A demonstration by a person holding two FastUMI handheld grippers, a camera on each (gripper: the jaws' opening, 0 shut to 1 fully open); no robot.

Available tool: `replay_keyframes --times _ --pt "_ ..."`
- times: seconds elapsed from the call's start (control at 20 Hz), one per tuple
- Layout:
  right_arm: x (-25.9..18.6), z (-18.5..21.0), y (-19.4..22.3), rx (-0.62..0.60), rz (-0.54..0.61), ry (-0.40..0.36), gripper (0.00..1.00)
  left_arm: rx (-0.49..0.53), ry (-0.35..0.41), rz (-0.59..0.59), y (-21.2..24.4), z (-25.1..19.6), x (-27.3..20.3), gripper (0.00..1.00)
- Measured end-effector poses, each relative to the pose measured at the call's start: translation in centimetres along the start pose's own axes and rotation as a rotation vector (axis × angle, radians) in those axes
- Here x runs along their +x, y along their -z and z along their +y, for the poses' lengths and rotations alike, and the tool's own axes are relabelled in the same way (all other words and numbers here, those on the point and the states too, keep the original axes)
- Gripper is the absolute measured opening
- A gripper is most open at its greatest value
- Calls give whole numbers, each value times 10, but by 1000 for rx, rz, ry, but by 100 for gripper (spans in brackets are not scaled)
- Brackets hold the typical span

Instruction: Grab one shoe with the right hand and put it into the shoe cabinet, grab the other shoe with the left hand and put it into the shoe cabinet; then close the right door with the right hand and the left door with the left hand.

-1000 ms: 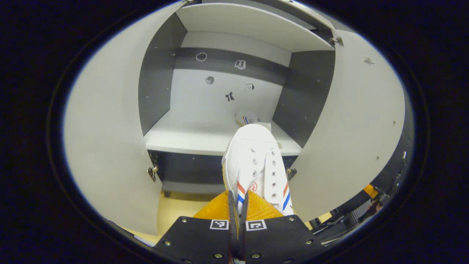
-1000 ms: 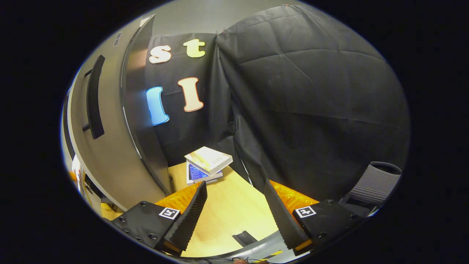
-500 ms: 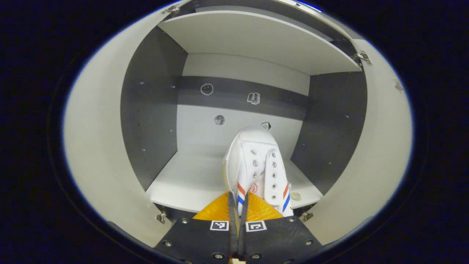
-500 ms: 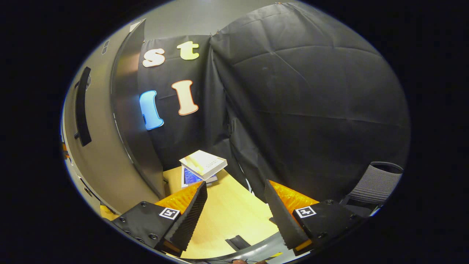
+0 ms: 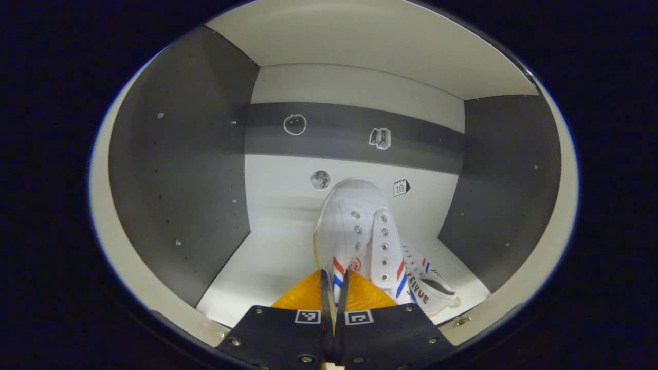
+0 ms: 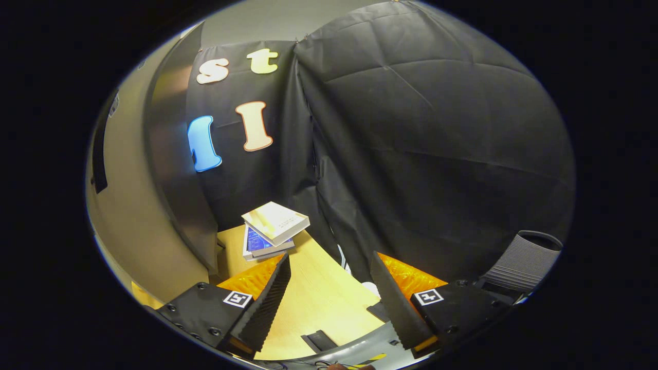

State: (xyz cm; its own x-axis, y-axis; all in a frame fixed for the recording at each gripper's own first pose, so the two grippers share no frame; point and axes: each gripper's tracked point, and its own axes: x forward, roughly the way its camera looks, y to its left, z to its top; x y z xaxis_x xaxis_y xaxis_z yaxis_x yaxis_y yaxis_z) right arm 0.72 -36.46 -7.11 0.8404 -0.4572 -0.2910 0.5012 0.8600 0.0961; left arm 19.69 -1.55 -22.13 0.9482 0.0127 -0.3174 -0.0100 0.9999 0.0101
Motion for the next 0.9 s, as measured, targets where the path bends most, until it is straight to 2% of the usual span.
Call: replay_keyframes --times 0.15,0.2,0.25,0.35,0.4,0.45,0.6,0.7,0.8,0.9 --pt "5 4 -5 -4 -6 -15 99 12 1 8 4 0 2 2" --pt "5 5 -7 -4 -15 -18 99 20 -8 18 7 0 2 7" --pt "5 6 -10 -2 -24 -26 99 21 -17 26 3 0 1 2" --pt "5 9 -12 -1 -38 -30 99 -8 -24 43 3 0 0 2" --pt "5 12 -11 4 -37 -37 99 -22 -22 54 5 -1 -2 12" --pt "5 16 -9 10 -30 -48 99 -32 -20 46 3 -6 -9 8" --pt "7 30 -13 14 -30 -89 98 19 -33 -63 -27 -11 -45 64" --pt "10 38 -20 -11 -52 -111 99 66 -58 -86 -37 -4 -75 100" --pt "14 47 -28 -29 -60 -139 99 93 -97 -109 -39 -5 -104 98" --pt "13 57 -46 -41 -86 -174 98 111 -100 -151 -44 -13 -145 98"
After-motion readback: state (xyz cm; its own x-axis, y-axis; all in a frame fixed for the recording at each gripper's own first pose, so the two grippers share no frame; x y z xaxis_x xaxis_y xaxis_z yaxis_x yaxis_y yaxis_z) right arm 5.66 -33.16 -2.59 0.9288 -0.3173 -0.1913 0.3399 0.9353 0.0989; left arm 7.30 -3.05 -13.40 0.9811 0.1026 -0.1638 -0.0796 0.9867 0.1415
